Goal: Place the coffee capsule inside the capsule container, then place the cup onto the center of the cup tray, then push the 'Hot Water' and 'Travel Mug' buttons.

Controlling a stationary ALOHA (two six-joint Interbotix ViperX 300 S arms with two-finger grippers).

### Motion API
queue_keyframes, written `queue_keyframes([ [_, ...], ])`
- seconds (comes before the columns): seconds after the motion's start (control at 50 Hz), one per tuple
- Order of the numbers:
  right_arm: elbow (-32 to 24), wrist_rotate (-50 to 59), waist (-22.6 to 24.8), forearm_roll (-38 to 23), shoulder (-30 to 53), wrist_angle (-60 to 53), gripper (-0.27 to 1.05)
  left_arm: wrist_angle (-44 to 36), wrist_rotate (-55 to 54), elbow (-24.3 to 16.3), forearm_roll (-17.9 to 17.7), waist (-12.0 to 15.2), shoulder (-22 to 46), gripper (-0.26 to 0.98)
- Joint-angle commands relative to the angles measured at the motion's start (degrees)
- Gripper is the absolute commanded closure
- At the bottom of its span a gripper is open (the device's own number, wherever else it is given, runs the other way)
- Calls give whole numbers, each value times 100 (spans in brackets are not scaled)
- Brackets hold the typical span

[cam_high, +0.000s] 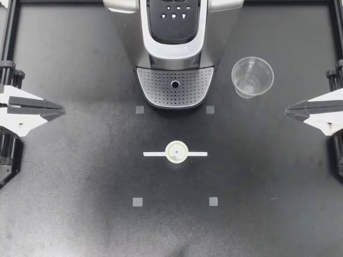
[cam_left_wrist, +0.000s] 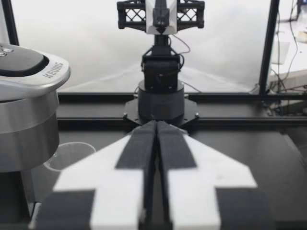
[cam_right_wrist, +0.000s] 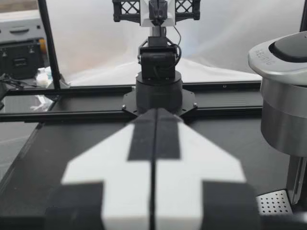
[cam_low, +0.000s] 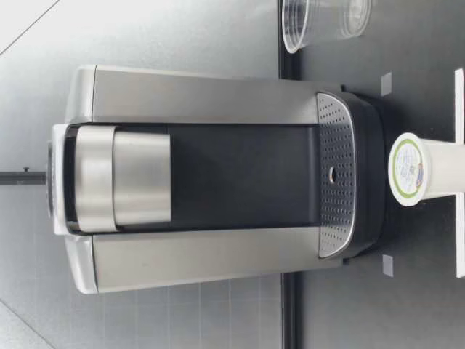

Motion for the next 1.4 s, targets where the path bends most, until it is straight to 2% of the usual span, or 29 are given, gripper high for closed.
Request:
queue_keyframes([
  [0.0, -70, -9, -35, -9, 62, -26, 61, -18, 0, -62, 26, 35, 123, 52],
  [0.14, -176, 18, -35, -9, 334, -26, 71, -18, -26, -158, 26, 35, 422, 62],
  [0.38, -466, 299, -35, -9, 1371, 79, 71, 97, -79, -413, 18, 35, 1494, 63],
  [0.7, -853, 844, -35, -9, 2663, 606, 71, 1775, -53, -1415, 26, -26, 2918, 63],
  [1.04, -1257, 844, 97, -44, 3920, 879, 71, 2048, -53, -1978, 26, -141, 4192, 61],
  [1.18, -1371, 835, 105, -44, 4219, 914, 71, 2048, -62, -2136, 26, -141, 4500, 49],
  [1.38, -1477, 826, 97, -44, 4553, 905, 71, 2048, -88, -2232, 26, -141, 4860, 6],
])
